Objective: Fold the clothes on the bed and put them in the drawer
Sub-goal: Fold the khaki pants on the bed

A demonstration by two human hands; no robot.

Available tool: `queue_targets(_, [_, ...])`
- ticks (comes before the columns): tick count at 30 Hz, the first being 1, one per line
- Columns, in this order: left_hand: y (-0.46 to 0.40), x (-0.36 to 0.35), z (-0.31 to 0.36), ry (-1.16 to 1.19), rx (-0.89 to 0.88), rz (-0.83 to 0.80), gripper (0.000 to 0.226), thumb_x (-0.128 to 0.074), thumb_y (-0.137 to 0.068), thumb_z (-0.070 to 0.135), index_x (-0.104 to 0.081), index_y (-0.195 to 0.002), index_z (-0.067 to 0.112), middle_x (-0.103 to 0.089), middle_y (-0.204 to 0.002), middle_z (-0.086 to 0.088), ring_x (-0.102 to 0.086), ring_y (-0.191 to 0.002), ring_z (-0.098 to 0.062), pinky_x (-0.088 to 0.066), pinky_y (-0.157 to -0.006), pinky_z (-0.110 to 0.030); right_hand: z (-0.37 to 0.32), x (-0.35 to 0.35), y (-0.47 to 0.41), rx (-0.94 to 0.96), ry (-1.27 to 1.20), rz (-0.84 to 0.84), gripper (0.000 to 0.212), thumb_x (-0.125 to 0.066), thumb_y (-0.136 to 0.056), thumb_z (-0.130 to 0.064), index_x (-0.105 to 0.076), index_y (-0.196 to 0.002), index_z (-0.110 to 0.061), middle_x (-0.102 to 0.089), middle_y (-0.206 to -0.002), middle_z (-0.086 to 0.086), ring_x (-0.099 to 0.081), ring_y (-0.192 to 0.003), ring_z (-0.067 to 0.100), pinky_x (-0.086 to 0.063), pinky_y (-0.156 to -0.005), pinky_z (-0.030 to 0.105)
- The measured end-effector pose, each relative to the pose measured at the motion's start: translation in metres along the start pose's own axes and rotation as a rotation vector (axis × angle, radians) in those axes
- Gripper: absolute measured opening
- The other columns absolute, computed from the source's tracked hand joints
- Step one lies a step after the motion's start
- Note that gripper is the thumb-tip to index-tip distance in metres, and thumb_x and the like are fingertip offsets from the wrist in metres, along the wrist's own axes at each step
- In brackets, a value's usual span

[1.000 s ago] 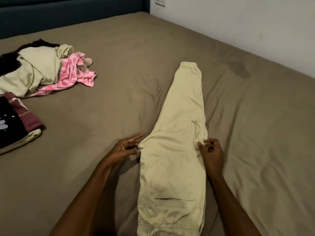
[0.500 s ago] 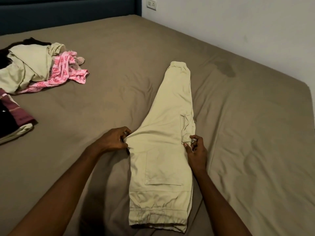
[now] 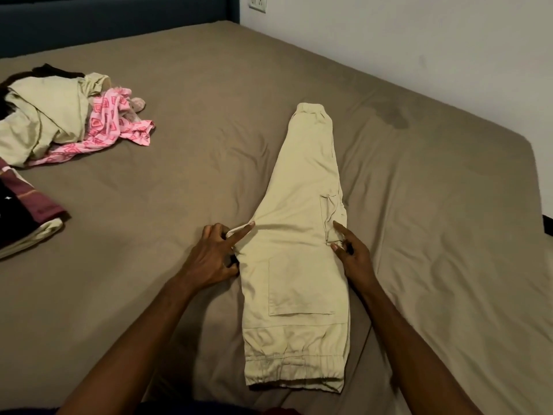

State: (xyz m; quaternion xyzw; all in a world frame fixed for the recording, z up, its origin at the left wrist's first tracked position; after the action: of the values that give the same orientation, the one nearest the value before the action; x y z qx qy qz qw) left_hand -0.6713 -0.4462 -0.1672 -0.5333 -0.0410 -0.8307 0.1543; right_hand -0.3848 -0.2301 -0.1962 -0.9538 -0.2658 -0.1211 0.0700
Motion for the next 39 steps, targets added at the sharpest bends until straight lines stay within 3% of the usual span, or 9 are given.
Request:
queue_targets(5, [0.022,0.006,-0.001,-0.131,-0.145,0.147,0.086,-0.069,-0.077,0.047,-0.034,-0.156,0.045,-0.039,-0.146,-0.011,-0.037,-0.133,-0.036,-0.041,-0.106,-0.052,-0.021,0.018,0.025,-0.027,0.227,-0.152,0.072,-0.05,-0.094,0.014,-0.057,-0.145,-0.037,-0.056,-0.115,0.002,-0.058,-0.115,0.012,-0.043,-0.114,0.035])
queue_targets(9, [0.042,-0.007,0.028,-0.133,-0.327,0.074,0.09,-0.066,-0.076,0.031,-0.03,-0.157,0.044,-0.023,-0.166,-0.014,-0.022,-0.152,-0.037,-0.028,-0.119,-0.048,-0.034,0.028,0.069,0.133,0.456,-0.312,0.072,-0.059,-0.093,0.011,-0.055,-0.146,-0.038,-0.037,-0.149,-0.014,-0.042,-0.139,0.001,-0.04,-0.113,0.017])
queue_targets(12, [0.05,-0.018,0.049,-0.129,-0.414,-0.009,0.081,-0.062,-0.088,0.053,-0.022,-0.158,0.048,-0.011,-0.17,-0.008,-0.012,-0.157,-0.029,-0.024,-0.121,-0.047,-0.036,0.028,0.103,0.111,0.327,-0.294,0.062,-0.08,-0.089,-0.018,-0.058,-0.145,-0.033,-0.017,-0.166,-0.014,-0.027,-0.15,-0.002,-0.031,-0.113,0.009])
queue_targets(18, [0.066,-0.021,0.051,-0.199,-0.469,-0.076,0.088,-0.049,-0.094,0.068,-0.005,-0.163,0.036,-0.006,-0.172,0.0,-0.007,-0.158,-0.019,-0.02,-0.124,-0.045,-0.04,0.023,0.115,0.386,0.657,-0.262,0.068,-0.077,-0.089,-0.049,-0.049,-0.15,-0.044,-0.004,-0.173,0.0,-0.012,-0.159,0.022,-0.026,-0.12,0.045])
queue_targets(23, [0.066,-0.026,0.051,-0.165,-0.5,-0.047,0.062,-0.043,-0.103,0.055,-0.027,-0.16,0.036,-0.03,-0.165,0.002,-0.02,-0.155,-0.017,-0.017,-0.126,-0.046,-0.036,0.023,0.101,0.414,0.737,-0.366,0.053,-0.064,-0.093,-0.057,-0.056,-0.144,-0.046,-0.016,-0.172,0.001,-0.015,-0.158,0.025,-0.02,-0.12,0.045])
queue_targets(27, [0.039,0.007,0.061,0.212,-0.361,0.14,0.048,-0.038,-0.102,0.051,-0.059,-0.135,0.023,-0.066,-0.129,0.005,-0.058,-0.122,-0.011,-0.03,-0.118,-0.036,-0.071,0.028,0.065,0.281,0.34,-0.328,0.03,-0.063,-0.094,-0.03,-0.075,-0.119,-0.044,-0.068,-0.133,-0.014,-0.06,-0.129,0.008,-0.048,-0.107,0.032])
queue_targets(31, [-0.055,0.055,0.08,0.509,0.028,0.195,0.049,-0.041,-0.097,0.068,-0.066,-0.089,0.026,-0.071,-0.081,0.005,-0.066,-0.077,-0.016,-0.049,-0.07,-0.041,-0.143,0.027,-0.015,0.123,-0.07,-0.062,0.03,-0.065,-0.097,-0.025,-0.079,-0.092,-0.051,-0.074,-0.087,-0.028,-0.068,-0.087,-0.005,-0.053,-0.077,0.018])
queue_targets(35, [-0.15,0.058,0.065,1.101,0.443,0.072,0.067,-0.072,-0.07,0.076,-0.075,-0.1,0.016,-0.078,-0.097,0.005,-0.073,-0.092,-0.016,-0.058,-0.093,-0.042,-0.11,0.029,-0.114,-0.357,-0.074,0.073,0.044,-0.071,-0.09,-0.056,-0.075,-0.093,-0.012,-0.074,-0.074,0.0,-0.068,-0.072,0.025,-0.049,-0.066,0.032])
queue_targets(39, [-0.153,0.016,0.015,0.903,0.579,-0.142,0.048,-0.089,-0.073,0.042,-0.074,-0.106,0.01,-0.077,-0.095,0.0,-0.074,-0.087,-0.017,-0.06,-0.074,-0.031,-0.051,0.015,-0.121,-0.581,-0.074,0.014,0.05,-0.085,-0.082,-0.038,-0.073,-0.112,0.0,-0.078,-0.087,0.009,-0.075,-0.079,0.024,-0.056,-0.065,0.03])
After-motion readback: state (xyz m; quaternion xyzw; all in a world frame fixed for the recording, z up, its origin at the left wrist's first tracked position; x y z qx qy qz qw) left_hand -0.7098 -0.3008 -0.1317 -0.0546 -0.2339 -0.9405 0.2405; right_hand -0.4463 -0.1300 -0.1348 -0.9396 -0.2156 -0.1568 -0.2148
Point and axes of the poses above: each hand's wrist, its own y-axis away from the middle knuckle, its own x-axis out of the back of the hand, z = x × y, the point moved 4 cm from there along -y, towards the middle knuckle
